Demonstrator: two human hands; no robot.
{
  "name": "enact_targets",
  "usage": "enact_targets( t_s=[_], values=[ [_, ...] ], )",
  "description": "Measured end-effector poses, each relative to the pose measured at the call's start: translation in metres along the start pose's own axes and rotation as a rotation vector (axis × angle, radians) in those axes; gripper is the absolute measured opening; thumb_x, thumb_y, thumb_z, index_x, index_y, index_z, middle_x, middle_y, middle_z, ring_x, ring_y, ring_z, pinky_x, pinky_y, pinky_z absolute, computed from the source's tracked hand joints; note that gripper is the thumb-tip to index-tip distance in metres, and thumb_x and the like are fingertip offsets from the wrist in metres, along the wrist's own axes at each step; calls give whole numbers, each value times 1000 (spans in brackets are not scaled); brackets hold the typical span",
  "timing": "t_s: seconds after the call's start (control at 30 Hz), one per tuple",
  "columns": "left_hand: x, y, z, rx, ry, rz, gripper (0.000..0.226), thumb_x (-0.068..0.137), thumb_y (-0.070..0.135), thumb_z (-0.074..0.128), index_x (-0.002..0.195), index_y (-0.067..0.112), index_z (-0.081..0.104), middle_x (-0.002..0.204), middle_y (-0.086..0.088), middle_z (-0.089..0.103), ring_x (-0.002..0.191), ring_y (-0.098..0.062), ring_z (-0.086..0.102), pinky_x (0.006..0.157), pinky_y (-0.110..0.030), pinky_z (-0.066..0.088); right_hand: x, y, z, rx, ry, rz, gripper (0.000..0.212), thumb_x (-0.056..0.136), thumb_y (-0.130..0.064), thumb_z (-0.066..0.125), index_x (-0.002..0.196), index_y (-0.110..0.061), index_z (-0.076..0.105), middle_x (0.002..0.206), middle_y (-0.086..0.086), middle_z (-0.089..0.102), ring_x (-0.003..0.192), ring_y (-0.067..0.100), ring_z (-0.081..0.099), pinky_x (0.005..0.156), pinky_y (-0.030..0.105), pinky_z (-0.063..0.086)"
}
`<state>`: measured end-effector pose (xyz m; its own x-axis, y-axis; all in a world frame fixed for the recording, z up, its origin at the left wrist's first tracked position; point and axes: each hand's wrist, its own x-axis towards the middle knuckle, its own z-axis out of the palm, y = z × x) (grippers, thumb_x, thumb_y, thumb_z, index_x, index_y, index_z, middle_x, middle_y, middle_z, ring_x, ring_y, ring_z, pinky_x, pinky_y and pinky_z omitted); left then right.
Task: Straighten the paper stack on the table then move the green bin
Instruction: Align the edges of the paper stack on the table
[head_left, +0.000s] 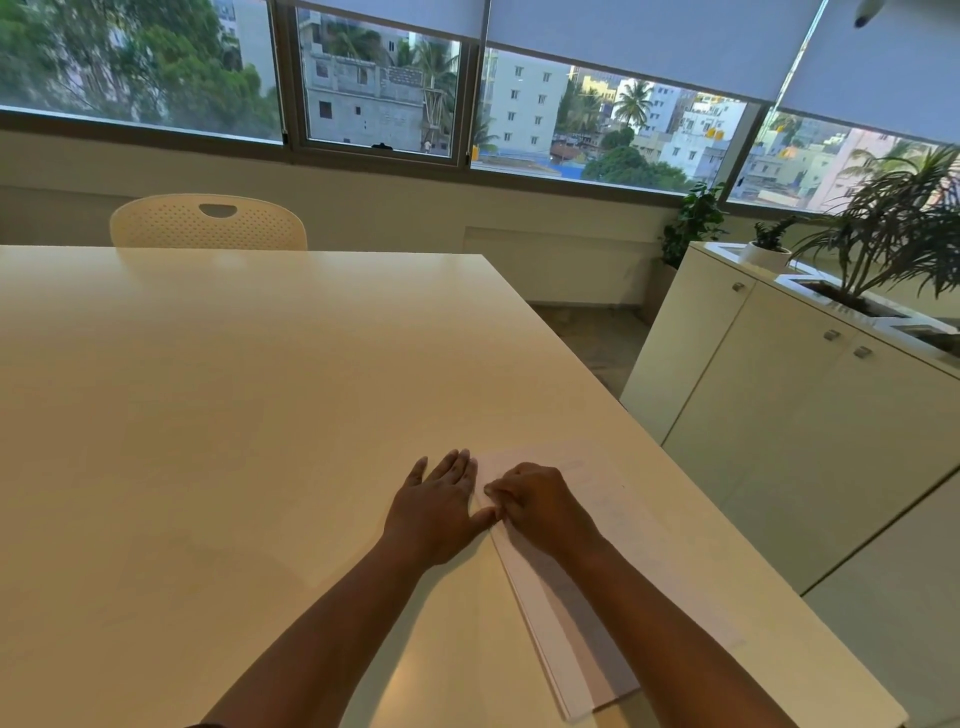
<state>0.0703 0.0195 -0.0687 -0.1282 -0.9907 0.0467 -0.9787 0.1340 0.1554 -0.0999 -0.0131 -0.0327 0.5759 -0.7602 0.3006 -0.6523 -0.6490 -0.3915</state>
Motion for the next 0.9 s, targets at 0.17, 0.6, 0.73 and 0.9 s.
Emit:
enact_targets(
  t_s=[0.17, 0.6, 0.73, 0.9],
  values=[
    [0, 0, 0, -6, 4, -3, 84, 94, 70, 17, 157, 16, 7, 165, 0, 3, 151, -10, -2, 123, -40, -2, 2, 2, -3, -19, 38, 59, 23, 94, -14, 55, 88, -7, 75, 82, 11, 69, 71, 15, 58, 72, 32, 52],
    [1, 0, 0, -8, 0, -1, 84, 94, 71, 17, 157, 16, 6, 165, 0, 2, 151, -10, -3, 123, -38, -3, 1, 0, -3, 2, 19, 91, 20, 95, -18, 57, 95, -10, 76, 87, 9, 71, 78, 15, 62, 76, 28, 52],
    [0, 1, -2, -17, -19, 0, 83, 95, 69, 20, 157, 15, 4, 165, -1, 1, 151, -10, -3, 123, -37, -3, 5, 16, -16, -47, 68, 250, 25, 97, -22, 53, 97, -9, 75, 92, 10, 72, 82, 16, 63, 74, 21, 44],
    [5, 0, -10, -87, -52, 14, 84, 97, 66, 26, 156, 13, -2, 165, -3, -6, 151, -13, -8, 122, -34, -3, -4, 22, -22, -35, 178, 340, 23, 95, -21, 57, 107, -9, 72, 104, 11, 72, 92, 19, 67, 81, 23, 51]
  ],
)
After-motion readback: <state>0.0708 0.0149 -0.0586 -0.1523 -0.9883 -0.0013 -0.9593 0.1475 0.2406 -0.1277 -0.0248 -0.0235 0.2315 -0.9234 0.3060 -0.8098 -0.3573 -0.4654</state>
